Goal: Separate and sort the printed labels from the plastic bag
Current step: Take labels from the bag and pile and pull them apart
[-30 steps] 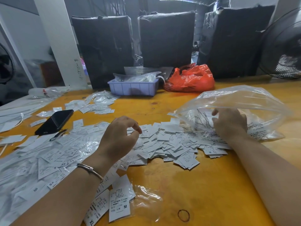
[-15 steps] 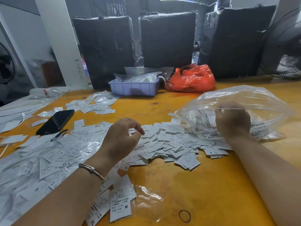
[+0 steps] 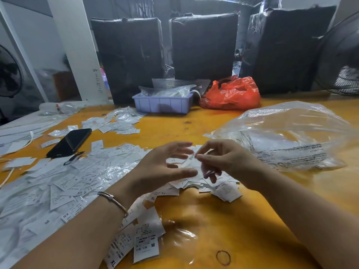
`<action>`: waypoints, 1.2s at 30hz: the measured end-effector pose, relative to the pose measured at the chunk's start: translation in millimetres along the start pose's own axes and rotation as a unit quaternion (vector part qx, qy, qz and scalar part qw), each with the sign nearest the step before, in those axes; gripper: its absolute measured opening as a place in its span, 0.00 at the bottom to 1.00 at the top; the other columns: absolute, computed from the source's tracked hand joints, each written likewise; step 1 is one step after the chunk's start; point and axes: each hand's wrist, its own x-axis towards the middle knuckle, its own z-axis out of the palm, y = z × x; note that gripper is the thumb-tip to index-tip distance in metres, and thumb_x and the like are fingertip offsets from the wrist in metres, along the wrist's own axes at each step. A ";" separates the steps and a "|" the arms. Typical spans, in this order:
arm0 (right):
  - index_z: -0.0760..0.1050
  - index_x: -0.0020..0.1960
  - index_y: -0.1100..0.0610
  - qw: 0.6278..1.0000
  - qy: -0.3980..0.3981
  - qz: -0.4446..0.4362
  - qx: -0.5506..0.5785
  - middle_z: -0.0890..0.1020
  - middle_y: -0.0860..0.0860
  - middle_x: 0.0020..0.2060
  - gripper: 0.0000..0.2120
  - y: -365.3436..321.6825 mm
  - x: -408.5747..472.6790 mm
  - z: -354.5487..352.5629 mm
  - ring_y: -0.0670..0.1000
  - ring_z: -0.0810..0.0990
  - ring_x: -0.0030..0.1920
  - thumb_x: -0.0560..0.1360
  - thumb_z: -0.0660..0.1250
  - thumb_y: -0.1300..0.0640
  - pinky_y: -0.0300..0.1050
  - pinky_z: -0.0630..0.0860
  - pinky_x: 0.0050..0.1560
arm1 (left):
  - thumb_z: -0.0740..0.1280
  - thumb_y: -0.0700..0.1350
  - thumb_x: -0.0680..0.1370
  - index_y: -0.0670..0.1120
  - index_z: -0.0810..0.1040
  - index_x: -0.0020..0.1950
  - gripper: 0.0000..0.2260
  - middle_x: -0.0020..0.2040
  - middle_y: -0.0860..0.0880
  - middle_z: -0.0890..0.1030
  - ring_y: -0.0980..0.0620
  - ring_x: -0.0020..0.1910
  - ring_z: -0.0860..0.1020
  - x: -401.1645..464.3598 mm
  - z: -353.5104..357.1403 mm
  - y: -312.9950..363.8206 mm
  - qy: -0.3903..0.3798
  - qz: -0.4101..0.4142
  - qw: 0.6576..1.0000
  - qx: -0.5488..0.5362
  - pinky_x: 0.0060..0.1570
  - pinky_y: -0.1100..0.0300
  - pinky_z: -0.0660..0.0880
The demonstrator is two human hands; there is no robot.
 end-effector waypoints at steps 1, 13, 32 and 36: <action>0.74 0.49 0.69 1.000 -0.008 -0.017 0.004 0.81 0.60 0.30 0.08 -0.2 -0.1 3.7 0.53 0.77 0.25 0.76 0.66 0.62 0.40 0.67 0.26 | 0.76 0.53 0.68 0.55 0.73 0.67 0.29 0.56 0.57 0.82 0.64 0.55 0.79 -0.3 0.2 0.7 -0.006 -0.002 1.000 -0.009 0.52 0.67 0.78; 0.80 0.56 0.49 0.904 0.143 -0.051 -0.401 0.78 0.46 0.58 0.13 26.6 12.2 -5.5 0.47 0.73 0.59 0.73 0.70 0.48 0.48 0.72 0.59 | 0.70 0.38 0.76 0.42 0.82 0.44 0.02 0.36 0.47 0.85 0.53 0.33 0.82 1.4 -6.4 -9.7 0.140 -0.060 0.987 -0.053 0.36 0.60 0.76; 0.78 0.37 0.60 0.977 0.198 -0.053 -0.063 0.83 0.53 0.34 0.04 16.3 8.3 -9.5 0.46 0.80 0.34 0.70 0.70 0.66 0.35 0.75 0.33 | 0.74 0.35 0.72 0.34 0.80 0.47 0.07 0.40 0.42 0.86 0.47 0.37 0.85 0.5 -10.5 -4.5 0.104 -0.118 0.972 -0.173 0.36 0.63 0.80; 0.76 0.35 0.55 0.980 0.165 0.007 0.110 0.84 0.55 0.32 0.10 14.0 8.0 -14.1 0.51 0.82 0.33 0.70 0.70 0.68 0.40 0.75 0.35 | 0.70 0.37 0.75 0.36 0.77 0.49 0.06 0.41 0.40 0.86 0.45 0.37 0.85 0.4 -8.6 -0.2 0.064 -0.127 0.969 -0.203 0.32 0.61 0.80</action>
